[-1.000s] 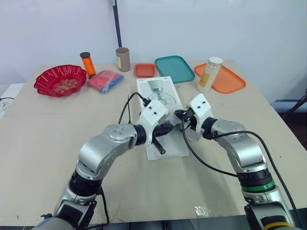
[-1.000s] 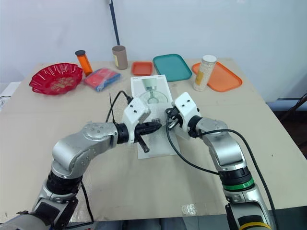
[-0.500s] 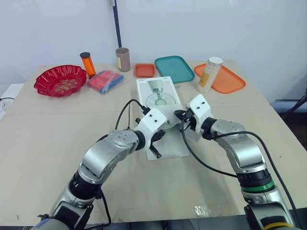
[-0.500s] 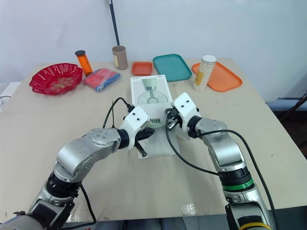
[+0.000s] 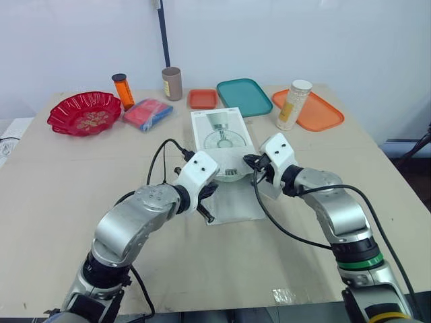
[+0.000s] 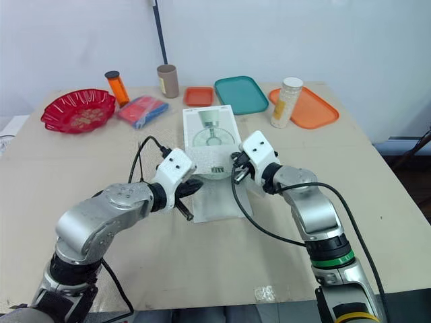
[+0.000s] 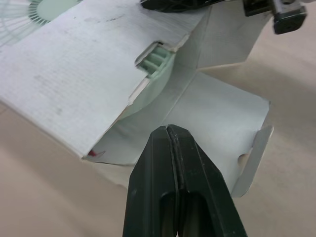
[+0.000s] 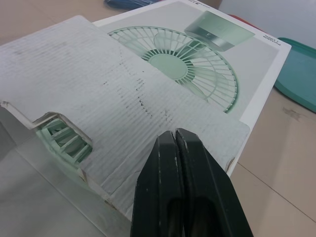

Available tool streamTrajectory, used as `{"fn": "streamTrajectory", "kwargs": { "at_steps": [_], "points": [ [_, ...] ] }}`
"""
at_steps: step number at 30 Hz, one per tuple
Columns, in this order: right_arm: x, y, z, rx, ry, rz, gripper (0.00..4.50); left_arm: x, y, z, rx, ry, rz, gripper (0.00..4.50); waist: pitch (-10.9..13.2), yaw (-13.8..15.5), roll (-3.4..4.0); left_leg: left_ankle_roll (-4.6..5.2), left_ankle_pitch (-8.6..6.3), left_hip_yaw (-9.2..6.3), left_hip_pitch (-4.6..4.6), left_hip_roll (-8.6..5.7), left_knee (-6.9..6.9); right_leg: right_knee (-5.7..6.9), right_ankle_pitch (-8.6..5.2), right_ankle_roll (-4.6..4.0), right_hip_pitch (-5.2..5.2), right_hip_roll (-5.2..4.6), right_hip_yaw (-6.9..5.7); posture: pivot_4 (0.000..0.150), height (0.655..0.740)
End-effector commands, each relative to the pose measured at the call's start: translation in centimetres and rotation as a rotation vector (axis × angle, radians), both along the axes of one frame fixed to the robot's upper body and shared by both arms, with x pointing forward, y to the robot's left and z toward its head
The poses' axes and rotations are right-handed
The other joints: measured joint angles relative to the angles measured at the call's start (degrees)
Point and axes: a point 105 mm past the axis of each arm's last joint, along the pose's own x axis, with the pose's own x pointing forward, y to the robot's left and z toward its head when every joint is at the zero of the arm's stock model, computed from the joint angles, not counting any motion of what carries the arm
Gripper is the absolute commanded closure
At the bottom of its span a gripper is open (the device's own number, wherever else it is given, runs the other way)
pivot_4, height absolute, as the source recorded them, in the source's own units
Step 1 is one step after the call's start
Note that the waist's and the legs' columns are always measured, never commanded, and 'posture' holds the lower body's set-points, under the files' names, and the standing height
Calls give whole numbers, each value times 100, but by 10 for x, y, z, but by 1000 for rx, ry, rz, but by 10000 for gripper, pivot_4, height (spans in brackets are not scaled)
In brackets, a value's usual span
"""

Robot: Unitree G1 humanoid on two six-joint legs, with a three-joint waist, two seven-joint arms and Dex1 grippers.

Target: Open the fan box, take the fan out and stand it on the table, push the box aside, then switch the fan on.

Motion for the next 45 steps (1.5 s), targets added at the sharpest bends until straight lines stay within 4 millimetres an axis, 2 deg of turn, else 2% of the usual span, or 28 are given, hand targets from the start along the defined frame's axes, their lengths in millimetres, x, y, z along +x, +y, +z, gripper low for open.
{"fn": "streamTrajectory", "kwargs": {
  "at_steps": [1,18,30,36,39,45],
  "points": [
    [-2,2,-15,-28,48,12,44582,3,-12,25,-91,-52,-17,45000,0,4,0,0,0,-1,0,0,0,0,0,0,0,0,-1,1500,7400],
    [-5,6,-17,-14,53,18,44582,3,6,1,32,-25,14,45000,-2,3,-2,-23,13,3,3,0,-9,-2,0,0,0,-1,3,1500,7400],
    [-4,9,-20,-24,57,26,44582,3,50,-2,112,-20,101,45000,-2,-7,-4,-18,10,2,6,1,-14,-2,0,0,0,1,4,1500,7400],
    [-2,8,-20,-34,49,30,44582,14,66,-7,130,-26,166,45000,-3,-8,-6,-18,10,3,8,1,-14,-2,0,0,1,0,4,1500,7400],
    [-1,8,-20,-40,43,32,44582,27,71,-10,125,-55,203,45000,-4,-8,-8,-18,10,3,9,1,-15,-2,0,-1,1,0,4,1500,7400],
    [-3,9,-20,-43,37,34,44582,44,61,-10,95,-110,199,45000,-5,-6,-9,-18,10,3,10,1,-16,-2,1,-3,1,0,4,1500,7400]
  ]
}}
